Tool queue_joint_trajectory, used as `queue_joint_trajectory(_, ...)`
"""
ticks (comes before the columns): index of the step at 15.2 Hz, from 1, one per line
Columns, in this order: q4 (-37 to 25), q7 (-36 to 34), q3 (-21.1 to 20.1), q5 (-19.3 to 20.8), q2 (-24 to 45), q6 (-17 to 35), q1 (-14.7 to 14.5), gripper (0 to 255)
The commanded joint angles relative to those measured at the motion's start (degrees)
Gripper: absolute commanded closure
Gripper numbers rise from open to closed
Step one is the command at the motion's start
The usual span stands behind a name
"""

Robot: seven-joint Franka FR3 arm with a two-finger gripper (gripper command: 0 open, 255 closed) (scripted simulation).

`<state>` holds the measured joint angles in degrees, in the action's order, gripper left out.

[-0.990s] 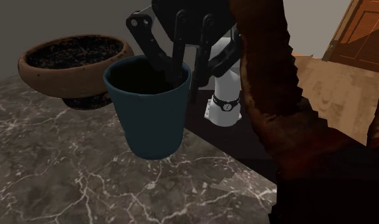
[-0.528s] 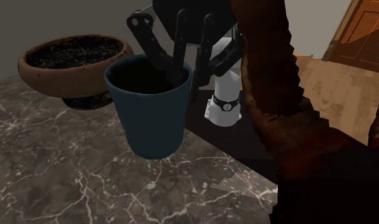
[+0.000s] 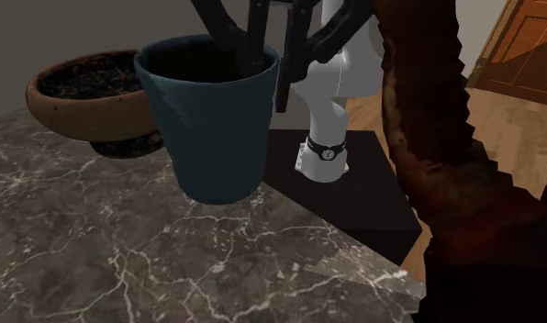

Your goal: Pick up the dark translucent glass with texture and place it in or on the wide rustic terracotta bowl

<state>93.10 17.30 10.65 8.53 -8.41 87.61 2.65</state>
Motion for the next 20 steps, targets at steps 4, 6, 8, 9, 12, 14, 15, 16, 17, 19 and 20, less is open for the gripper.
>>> queue_joint_trajectory(4, -6.2, 0.7, 0.1, -0.3, 1.8, -4.3, 0.0, 255)
queue_joint_trajectory(6, -8.7, 1.0, 0.1, -0.4, 2.7, -6.0, 0.0, 255)
queue_joint_trajectory(8, -11.5, 1.3, 0.2, -0.5, 3.6, -7.8, 0.1, 255)
queue_joint_trajectory(9, -12.9, 1.5, 0.2, -0.6, 4.1, -8.7, 0.1, 255)
queue_joint_trajectory(12, -17.4, 2.0, 0.3, -0.9, 5.8, -11.6, 0.2, 255)
queue_joint_trajectory(14, -20.7, 2.4, 0.4, -1.0, 7.1, -13.6, 0.3, 255)
queue_joint_trajectory(15, -22.5, 2.7, 0.5, -1.2, 7.8, -14.6, 0.3, 255)
queue_joint_trajectory(16, -24.3, 2.9, 0.6, -1.3, 8.5, -15.7, 0.4, 255)
queue_joint_trajectory(17, -26.2, 3.1, 0.6, -1.4, 9.3, -16.8, 0.5, 255)
queue_joint_trajectory(19, -30.3, 3.6, 0.8, -1.7, 11.1, -19.1, 0.7, 255)
queue_joint_trajectory(20, -32.6, 3.9, 0.9, -1.9, 12.1, -20.4, 0.8, 255)
